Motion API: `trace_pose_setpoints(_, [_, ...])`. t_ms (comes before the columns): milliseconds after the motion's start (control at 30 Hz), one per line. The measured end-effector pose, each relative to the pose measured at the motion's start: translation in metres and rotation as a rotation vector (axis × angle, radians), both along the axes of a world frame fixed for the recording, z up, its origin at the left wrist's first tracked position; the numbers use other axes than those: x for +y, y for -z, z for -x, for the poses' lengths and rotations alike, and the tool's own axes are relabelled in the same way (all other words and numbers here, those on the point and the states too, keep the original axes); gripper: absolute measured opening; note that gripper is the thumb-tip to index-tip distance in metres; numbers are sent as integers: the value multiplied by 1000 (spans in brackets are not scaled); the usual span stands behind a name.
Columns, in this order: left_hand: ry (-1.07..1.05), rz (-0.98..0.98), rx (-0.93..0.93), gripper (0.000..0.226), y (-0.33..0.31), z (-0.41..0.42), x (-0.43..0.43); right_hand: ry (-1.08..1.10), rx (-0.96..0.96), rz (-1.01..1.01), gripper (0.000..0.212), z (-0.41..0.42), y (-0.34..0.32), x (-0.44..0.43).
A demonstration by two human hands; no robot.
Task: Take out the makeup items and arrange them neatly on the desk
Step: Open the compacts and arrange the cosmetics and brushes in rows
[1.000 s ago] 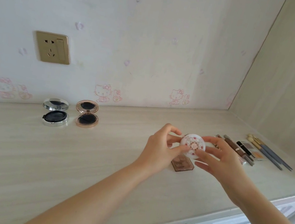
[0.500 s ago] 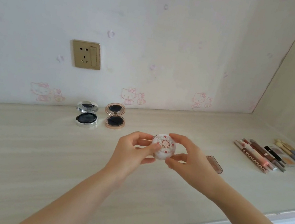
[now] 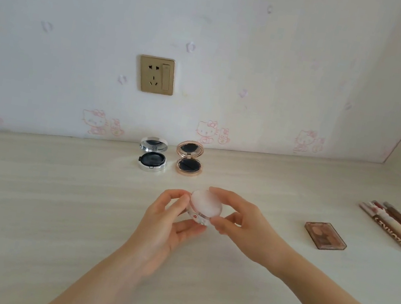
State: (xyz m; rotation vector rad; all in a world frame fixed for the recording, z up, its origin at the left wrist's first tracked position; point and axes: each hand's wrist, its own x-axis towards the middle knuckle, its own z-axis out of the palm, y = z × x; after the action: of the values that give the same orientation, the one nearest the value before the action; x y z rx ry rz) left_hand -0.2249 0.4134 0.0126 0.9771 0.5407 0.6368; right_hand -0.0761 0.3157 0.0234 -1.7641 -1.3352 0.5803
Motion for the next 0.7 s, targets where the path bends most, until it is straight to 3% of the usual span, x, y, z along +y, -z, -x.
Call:
trace_pose_setpoints(133, [33, 111, -67, 13, 2, 5, 4, -40, -3, -16, 53, 2, -3, 4])
trace_pose_setpoints(500, [-20, 40, -86, 33, 1, 3, 0, 41, -57, -93, 52, 19, -3, 7])
trace_pose_setpoints(700, [23, 165, -65, 29, 0, 5, 3, 32, -33, -62, 50, 18, -6, 3])
